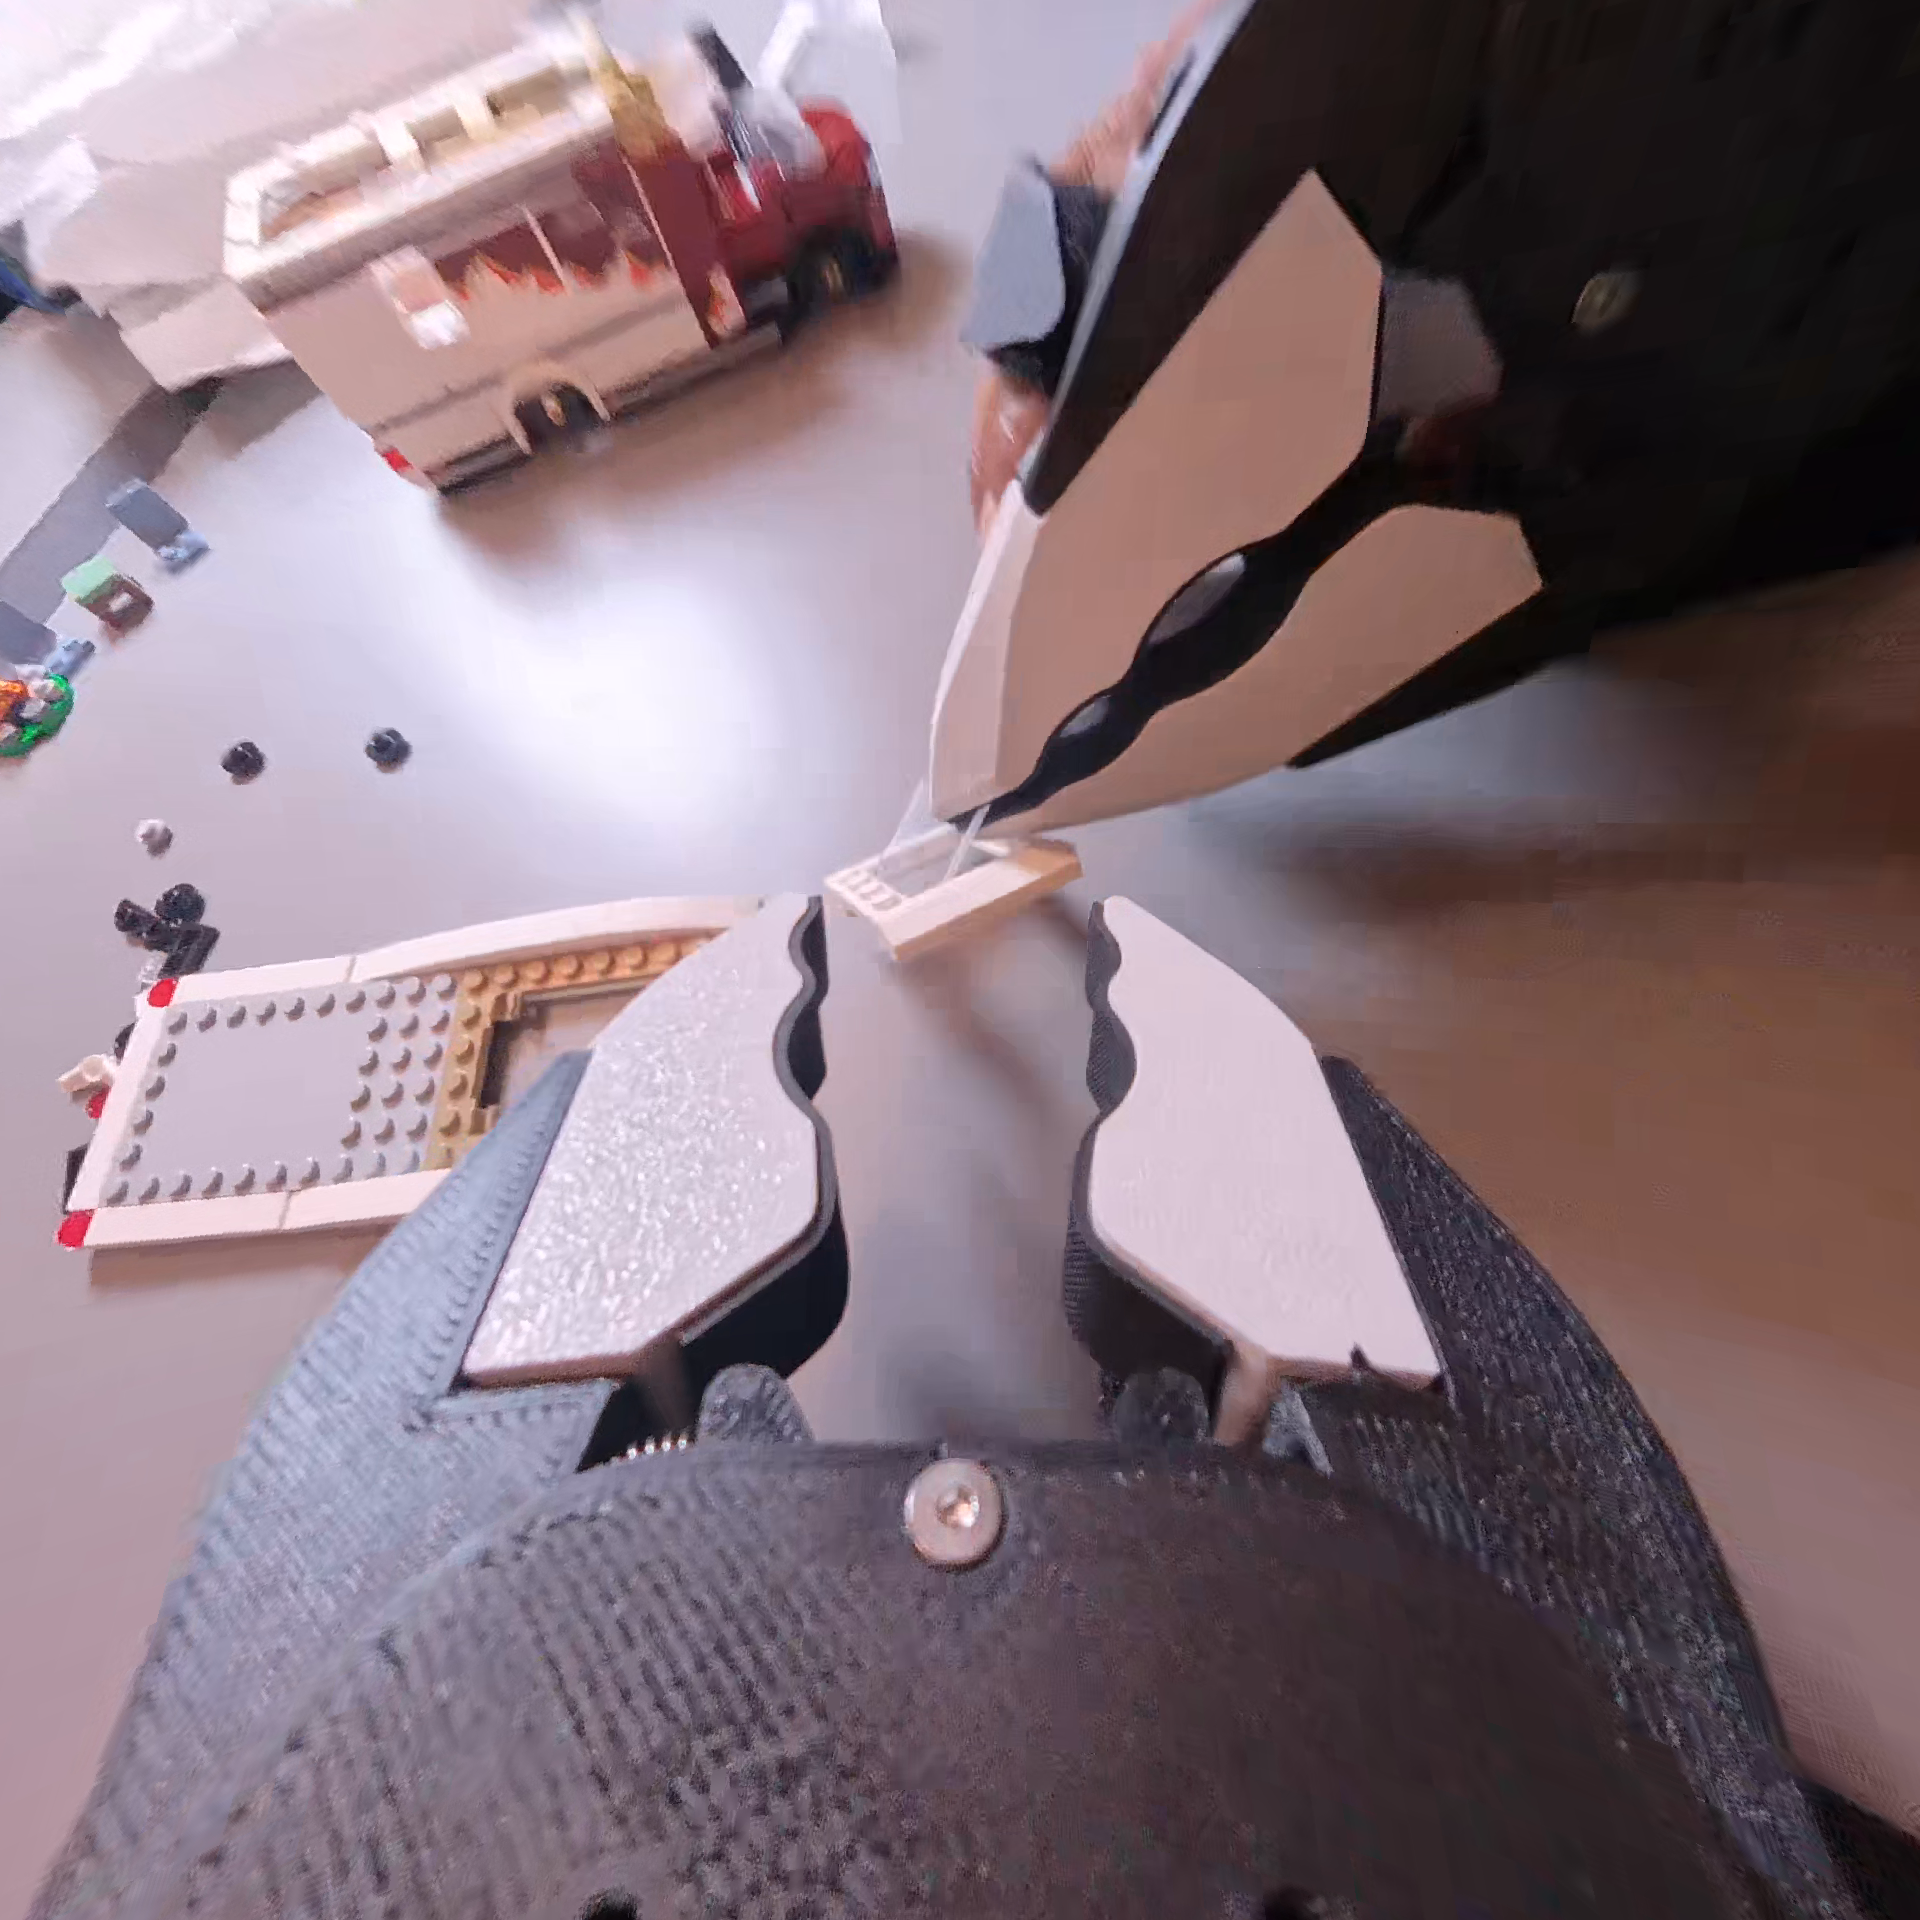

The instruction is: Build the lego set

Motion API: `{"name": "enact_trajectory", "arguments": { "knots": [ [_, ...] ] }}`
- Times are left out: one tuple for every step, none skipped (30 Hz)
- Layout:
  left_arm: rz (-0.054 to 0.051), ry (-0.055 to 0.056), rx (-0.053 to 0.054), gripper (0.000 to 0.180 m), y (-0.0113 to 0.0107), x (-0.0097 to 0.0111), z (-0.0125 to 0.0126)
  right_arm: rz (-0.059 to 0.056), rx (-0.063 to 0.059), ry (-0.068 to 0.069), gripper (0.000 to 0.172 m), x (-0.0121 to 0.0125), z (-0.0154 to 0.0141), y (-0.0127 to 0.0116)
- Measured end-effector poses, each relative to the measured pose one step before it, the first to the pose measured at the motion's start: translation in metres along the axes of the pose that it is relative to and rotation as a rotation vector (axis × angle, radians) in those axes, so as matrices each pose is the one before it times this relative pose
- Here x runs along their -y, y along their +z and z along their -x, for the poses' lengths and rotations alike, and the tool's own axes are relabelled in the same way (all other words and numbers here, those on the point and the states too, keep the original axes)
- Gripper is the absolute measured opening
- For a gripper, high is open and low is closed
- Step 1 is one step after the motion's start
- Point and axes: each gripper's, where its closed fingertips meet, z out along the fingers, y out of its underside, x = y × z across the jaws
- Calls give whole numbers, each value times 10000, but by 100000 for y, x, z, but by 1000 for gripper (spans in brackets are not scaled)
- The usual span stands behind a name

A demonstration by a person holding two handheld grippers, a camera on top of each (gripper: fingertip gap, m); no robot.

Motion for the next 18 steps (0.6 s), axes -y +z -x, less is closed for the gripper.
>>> {"name": "enact_trajectory", "arguments": {
  "knots": [
    [537, 289, -48, 48, 355, -724, -321, 234, 81, -485, 1, -97, 376, 120],
    [472, 182, -88, 47, 302, -603, -306, 87, 107, -383, 1, 146, 248, -28],
    [277, 138, -102, 46, 196, -308, -257, 116, 275, -293, 2, 109, 364, -51],
    [110, 59, -124, 45, 73, -89, -213, 139, 283, -246, 3, 56, 294, -57],
    [81, -16, -212, 42, 28, -86, -260, 73, 214, -273, 3, 91, 201, -45],
    [40, -74, -187, 40, 0, -42, -163, -2, 202, -288, 3, 118, 227, -19],
    [23, -100, -145, 39, 6, -37, -74, -77, 199, -298, 3, 174, 277, 36],
    [9, -29, -165, 37, 22, -13, -157, -200, 202, -316, 4, 248, 368, 56],
    [4, 141, -166, 32, -8, 11, -289, -231, 124, -244, 5, 253, 300, 70],
    [5, 229, -22, 32, -44, -3, -142, -228, 24, -215, 4, 190, 143, -1],
    [37, 125, -65, 31, -81, -54, -81, -255, 23, -167, 5, 167, 47, -72],
    [23, -1, -174, 31, -89, -76, -139, -262, 61, 35, 7, 157, -28, -75],
    [20, -31, -163, 32, -97, -99, -61, -262, 104, 108, 9, 154, -27, -103],
    [35, -14, -100, 33, -87, -118, 67, -296, 107, 108, 12, 172, -65, -124],
    [29, 45, -94, 34, -71, -89, 73, -286, 208, 124, 16, 144, 80, -120],
    [39, 136, -152, 35, -79, -71, -32, -254, 246, 164, 19, 60, 119, -102],
    [70, 173, -147, 35, -100, -104, -35, -268, 167, 160, 22, 28, 34, -71],
    [90, 106, -79, 35, -93, -130, 126, -253, 75, 108, 22, -39, -85, -76]
  ]
}}
